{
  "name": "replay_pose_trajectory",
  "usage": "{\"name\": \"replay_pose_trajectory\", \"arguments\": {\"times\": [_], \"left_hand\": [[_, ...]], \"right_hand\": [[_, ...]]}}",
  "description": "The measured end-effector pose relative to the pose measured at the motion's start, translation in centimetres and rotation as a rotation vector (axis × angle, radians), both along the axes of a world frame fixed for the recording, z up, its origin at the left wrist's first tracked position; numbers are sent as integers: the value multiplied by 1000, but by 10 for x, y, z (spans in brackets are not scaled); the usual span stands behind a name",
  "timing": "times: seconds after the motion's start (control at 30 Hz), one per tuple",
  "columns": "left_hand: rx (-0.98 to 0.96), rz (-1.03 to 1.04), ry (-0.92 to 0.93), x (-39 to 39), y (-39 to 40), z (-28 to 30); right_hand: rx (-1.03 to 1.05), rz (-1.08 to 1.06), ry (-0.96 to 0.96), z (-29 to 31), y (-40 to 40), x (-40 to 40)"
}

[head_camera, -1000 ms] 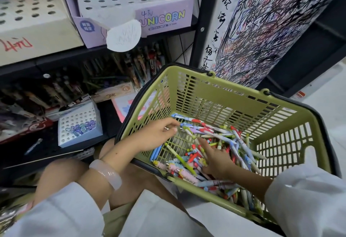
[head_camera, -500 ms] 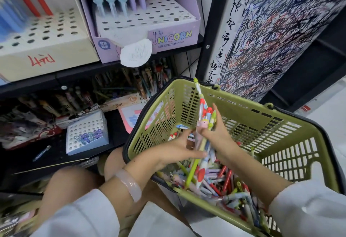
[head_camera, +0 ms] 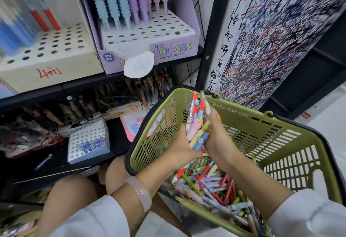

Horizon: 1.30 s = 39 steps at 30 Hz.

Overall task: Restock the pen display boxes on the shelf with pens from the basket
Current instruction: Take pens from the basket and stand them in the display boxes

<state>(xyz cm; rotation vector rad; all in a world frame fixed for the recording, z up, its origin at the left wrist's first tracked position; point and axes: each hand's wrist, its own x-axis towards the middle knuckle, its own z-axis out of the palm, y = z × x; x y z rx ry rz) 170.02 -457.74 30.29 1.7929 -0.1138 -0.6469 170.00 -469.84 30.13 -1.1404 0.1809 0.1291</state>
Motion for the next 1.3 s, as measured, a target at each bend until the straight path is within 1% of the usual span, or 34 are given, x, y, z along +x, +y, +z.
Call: {"name": "replay_pose_trajectory", "arguments": {"times": [0.1, 0.17, 0.23, 0.37, 0.47, 0.6, 0.7, 0.77, 0.83, 0.9, 0.97, 1.03, 1.13, 1.23, 1.3], "left_hand": [[24, -26, -22, -1, 2, -2], [63, -26, -32, -1, 3, -4], [117, -33, -36, -1, 4, -6], [196, -22, -56, 1, 5, -8], [197, 23, -38, 2, 5, -6], [139, 92, -5, 3, 6, -5], [17, 155, 54, 2, 5, -4], [-77, 245, 95, 3, 6, -2], [-235, 341, 134, 4, 6, 2], [-376, 418, 160, 6, 5, 7], [-440, 479, 179, 6, 5, 13], [-468, 498, 202, 3, 5, 16], [-483, 524, 218, -4, 8, 20], [-477, 564, 179, -6, 14, 21], [-449, 536, 138, -8, 17, 21]], "right_hand": [[8, 36, 150, 1, -3, 6], [-9, 18, 235, -1, -5, 9], [-46, -25, 275, -1, -4, 9], [-51, -154, 322, 1, -6, 13], [-69, -267, 291, 8, -15, 17], [-141, -339, 167, 12, -20, 5], [-197, -460, 77, 16, -22, -2], [-255, -474, 37, 21, -22, -9], [-360, -391, -5, 21, -17, -23], [-502, -251, -31, 16, -6, -40], [-576, -153, -52, 12, 5, -52], [-670, -102, -75, 9, 12, -57], [-875, -27, -157, 8, 13, -60], [-1107, 143, -259, 9, 14, -64], [-1214, 194, -312, 9, 15, -65]]}}
